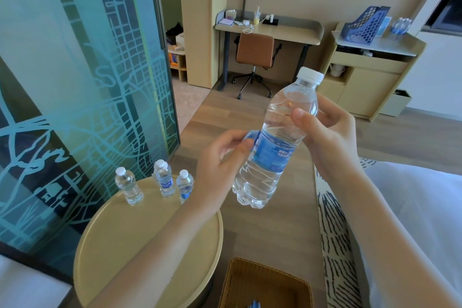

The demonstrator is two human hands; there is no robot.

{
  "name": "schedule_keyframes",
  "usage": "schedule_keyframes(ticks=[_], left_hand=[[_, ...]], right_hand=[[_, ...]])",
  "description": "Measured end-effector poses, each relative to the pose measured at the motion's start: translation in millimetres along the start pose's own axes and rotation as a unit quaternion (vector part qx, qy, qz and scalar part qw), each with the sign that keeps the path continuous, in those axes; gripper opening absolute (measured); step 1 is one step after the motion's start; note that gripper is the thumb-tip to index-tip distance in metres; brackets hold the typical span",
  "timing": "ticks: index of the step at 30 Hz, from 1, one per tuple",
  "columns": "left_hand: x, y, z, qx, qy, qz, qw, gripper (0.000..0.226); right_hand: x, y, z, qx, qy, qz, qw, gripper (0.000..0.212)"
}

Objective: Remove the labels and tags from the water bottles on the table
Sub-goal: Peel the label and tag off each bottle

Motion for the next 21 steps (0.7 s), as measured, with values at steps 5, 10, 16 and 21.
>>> schedule_keyframes(ticks=[5, 10, 16, 21], left_hand=[[12, -6, -27, 0.011, -0.039, -0.015, 0.999, 0.013], [58, 11, -40, 0.100, -0.178, 0.070, 0.976, 0.021], [79, 24, -28, 0.118, -0.205, 0.104, 0.966, 0.018], [74, 15, -32, 0.072, -0.195, 0.188, 0.960, 0.030]], right_hand=[[1, 5, 3, 0.016, 0.007, -0.024, 1.000, 0.053], [3, 16, 7, 0.037, 0.017, -0.060, 0.997, 0.048], [6, 25, 10, 0.064, 0.031, -0.103, 0.992, 0.059], [6, 27, 11, 0.081, 0.044, -0.119, 0.989, 0.084]])
Point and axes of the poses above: each hand's wrist, its own z-axis away from the middle knuckle, its own y-axis out of the palm, x = y × z, the point moved 10 cm from there along -z, towards the middle knuckle, and after that the axes turned 6 degrees about z, right-handed, at the moved point
